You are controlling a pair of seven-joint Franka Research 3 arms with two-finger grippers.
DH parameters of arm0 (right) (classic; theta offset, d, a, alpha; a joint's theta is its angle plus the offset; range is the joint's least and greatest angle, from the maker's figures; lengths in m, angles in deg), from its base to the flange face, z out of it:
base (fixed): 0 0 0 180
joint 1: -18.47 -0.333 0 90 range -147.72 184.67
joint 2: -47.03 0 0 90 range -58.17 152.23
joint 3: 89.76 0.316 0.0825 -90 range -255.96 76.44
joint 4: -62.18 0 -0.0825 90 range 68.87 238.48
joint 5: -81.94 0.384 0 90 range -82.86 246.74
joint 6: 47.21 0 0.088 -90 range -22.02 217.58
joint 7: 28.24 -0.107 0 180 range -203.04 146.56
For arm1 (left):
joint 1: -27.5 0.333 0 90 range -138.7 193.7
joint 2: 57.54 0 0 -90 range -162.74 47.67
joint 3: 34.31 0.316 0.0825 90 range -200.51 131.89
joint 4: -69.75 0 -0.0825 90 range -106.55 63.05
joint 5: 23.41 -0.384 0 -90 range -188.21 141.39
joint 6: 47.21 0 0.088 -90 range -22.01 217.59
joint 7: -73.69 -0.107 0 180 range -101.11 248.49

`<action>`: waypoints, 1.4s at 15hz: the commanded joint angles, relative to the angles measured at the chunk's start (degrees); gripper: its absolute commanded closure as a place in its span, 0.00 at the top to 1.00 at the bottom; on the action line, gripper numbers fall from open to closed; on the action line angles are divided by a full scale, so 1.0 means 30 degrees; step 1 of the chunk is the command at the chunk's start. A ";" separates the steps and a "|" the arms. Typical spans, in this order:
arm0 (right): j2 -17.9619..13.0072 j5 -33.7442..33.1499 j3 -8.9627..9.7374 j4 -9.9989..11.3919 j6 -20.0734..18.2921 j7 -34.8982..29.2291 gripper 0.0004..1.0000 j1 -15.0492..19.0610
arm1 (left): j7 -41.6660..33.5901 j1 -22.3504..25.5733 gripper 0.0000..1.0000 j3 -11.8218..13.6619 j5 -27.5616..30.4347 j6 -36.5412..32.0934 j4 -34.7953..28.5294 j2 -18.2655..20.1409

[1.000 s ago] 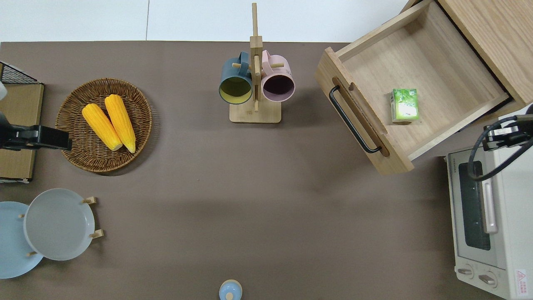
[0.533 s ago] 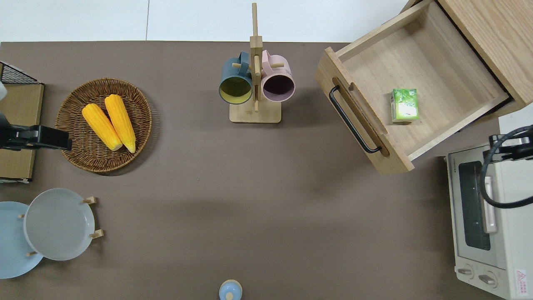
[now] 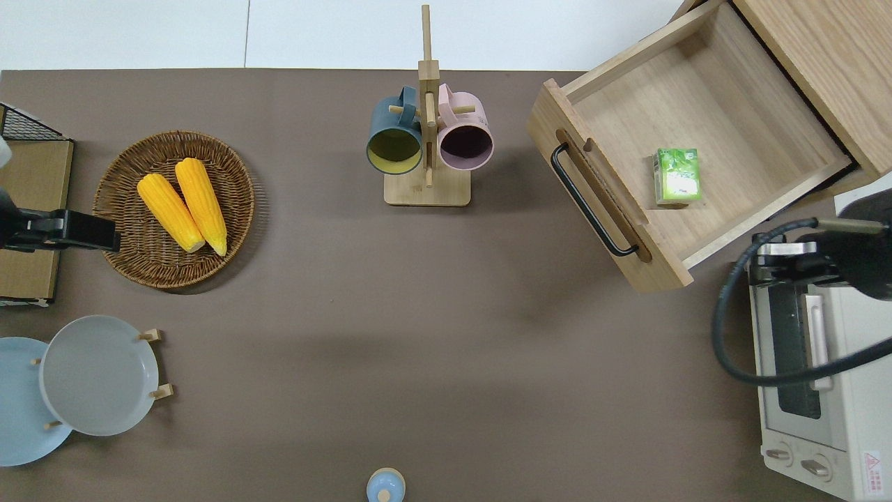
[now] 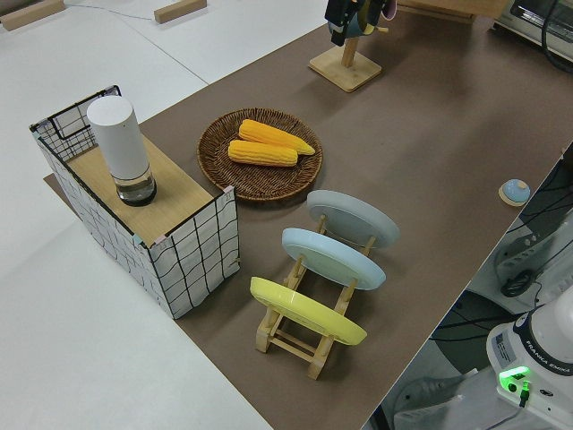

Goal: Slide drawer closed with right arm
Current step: 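Move the right arm onto the open drawer's front near its handle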

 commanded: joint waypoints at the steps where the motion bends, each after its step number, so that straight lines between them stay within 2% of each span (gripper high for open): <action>1: 0.0291 0.0949 -0.0056 -0.0002 0.1377 -0.3941 0.00 -0.1369 | -0.0110 -0.0328 1.00 0.0306 -0.0260 0.0013 0.0374 -0.0230; 7: 0.1900 0.0803 -0.0115 0.0028 0.3312 -1.0183 0.00 -0.3920 | -0.0110 -0.0328 1.00 0.0306 -0.0288 0.0013 0.0374 -0.0230; 10: 0.2808 0.0744 -0.0115 0.0028 0.3927 -1.2004 0.00 -0.4274 | -0.0110 -0.0328 1.00 0.0306 -0.0259 0.0013 0.0374 -0.0230; 13: 0.3716 0.0599 -0.0115 0.0028 0.3988 -1.3468 0.00 -0.4304 | -0.0110 -0.0328 1.00 0.0306 -0.0259 0.0013 0.0374 -0.0230; 18: 0.4743 -0.0016 -0.0145 0.0115 0.4105 -1.5313 0.00 -0.5005 | -0.0110 -0.0328 1.00 0.0306 -0.0259 0.0013 0.0374 -0.0230; 21: 0.4920 0.0012 -0.0174 0.0377 0.5362 -1.6928 0.00 -0.5066 | -0.0110 -0.0328 1.00 0.0306 -0.0260 0.0013 0.0374 -0.0230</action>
